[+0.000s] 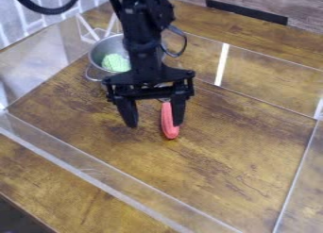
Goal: Move the orange spoon to the left
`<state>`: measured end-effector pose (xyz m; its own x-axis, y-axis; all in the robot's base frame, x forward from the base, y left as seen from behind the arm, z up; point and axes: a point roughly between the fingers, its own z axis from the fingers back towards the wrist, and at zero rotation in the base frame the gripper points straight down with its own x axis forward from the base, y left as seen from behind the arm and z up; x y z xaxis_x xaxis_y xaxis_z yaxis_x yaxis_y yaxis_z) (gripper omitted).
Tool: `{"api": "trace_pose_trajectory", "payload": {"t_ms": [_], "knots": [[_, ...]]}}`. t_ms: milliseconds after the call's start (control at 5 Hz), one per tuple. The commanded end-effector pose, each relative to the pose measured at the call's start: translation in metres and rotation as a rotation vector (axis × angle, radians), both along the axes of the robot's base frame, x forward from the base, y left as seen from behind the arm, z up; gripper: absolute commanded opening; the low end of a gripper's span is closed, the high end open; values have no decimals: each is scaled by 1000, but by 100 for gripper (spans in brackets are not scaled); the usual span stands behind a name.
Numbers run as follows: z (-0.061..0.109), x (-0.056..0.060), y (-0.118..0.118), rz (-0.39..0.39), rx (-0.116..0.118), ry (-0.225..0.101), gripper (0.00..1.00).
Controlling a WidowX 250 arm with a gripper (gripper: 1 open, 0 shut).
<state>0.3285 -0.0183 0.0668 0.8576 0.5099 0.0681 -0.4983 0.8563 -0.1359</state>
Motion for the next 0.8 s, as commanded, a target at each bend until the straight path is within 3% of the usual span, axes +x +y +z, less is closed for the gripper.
{"api": "trace_pose_trajectory", "payload": {"t_ms": [0,400,600], "knots": [[4,13,-4,14,0,-65,100],[-15,28,-3,3,7,-93,100],[-20,32,-14,9,10,-105,0]]}}
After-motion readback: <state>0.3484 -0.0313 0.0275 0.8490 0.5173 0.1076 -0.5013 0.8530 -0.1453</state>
